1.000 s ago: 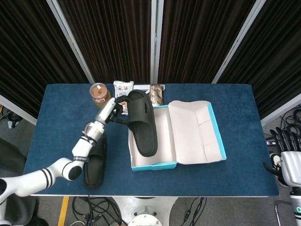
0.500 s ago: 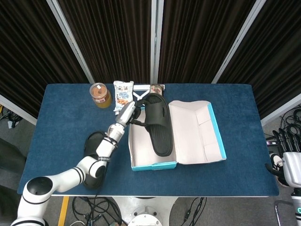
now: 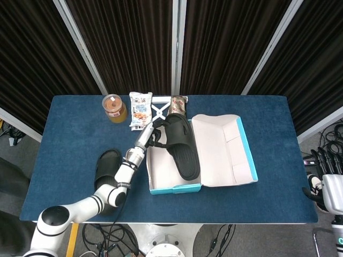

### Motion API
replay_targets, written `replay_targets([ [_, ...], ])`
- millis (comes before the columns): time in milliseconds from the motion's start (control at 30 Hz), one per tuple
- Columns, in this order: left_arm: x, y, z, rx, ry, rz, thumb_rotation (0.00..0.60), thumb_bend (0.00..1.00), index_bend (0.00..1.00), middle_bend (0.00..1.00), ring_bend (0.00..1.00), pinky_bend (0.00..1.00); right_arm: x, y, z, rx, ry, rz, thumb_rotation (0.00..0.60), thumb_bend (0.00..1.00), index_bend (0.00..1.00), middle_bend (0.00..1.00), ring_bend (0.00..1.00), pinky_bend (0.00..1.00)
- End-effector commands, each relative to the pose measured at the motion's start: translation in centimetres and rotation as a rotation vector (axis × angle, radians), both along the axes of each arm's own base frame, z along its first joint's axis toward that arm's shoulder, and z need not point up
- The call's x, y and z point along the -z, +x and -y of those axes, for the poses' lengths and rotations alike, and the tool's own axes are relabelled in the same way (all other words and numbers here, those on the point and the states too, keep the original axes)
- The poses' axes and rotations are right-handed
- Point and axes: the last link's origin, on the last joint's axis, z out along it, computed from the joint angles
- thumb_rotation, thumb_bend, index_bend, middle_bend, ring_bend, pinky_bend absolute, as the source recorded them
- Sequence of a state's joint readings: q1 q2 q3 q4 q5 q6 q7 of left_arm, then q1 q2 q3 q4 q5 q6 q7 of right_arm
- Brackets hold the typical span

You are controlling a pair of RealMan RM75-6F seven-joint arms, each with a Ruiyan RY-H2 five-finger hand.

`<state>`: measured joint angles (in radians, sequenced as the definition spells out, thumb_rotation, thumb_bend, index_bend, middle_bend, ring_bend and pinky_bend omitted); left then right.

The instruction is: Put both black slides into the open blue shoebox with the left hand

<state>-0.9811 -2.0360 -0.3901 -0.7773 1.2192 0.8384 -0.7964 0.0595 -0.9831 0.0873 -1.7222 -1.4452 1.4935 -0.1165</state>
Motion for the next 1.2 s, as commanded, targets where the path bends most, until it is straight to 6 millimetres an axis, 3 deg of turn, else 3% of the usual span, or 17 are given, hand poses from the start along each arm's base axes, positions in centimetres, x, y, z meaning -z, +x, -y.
replay_targets([
  [33, 0.4, -0.2, 0.2, 0.006, 0.002, -0.012, 0.6, 0.0, 0.41, 0.47, 0.83, 0.75, 0.0, 0.0, 0.0, 0.001, -0.001, 0.0, 0.6, 0.03, 0.0, 0.03, 0.0, 0.0],
  [967, 3.3, -0.4, 1.1, 0.058, -0.153, -0.176, 0.6, 0.0, 0.41, 0.53, 0.82, 0.64, 0.0, 0.0, 0.1, 0.004, 0.003, 0.002, 0.6, 0.03, 0.0, 0.03, 0.0, 0.0],
  [1100, 3.7, -0.5, 1.3, 0.072, -0.171, -0.234, 0.6, 0.0, 0.37, 0.47, 0.81, 0.62, 0.0, 0.0, -0.1, 0.005, 0.002, 0.004, 0.6, 0.03, 0.0, 0.03, 0.0, 0.0],
  [1200, 3.9, -0.4, 1.4, 0.093, -0.171, -0.278, 0.6, 0.0, 0.26, 0.37, 0.76, 0.58, -0.1, 0.0, -0.1, 0.005, 0.0, 0.006, 0.6, 0.03, 0.0, 0.03, 0.0, 0.0],
])
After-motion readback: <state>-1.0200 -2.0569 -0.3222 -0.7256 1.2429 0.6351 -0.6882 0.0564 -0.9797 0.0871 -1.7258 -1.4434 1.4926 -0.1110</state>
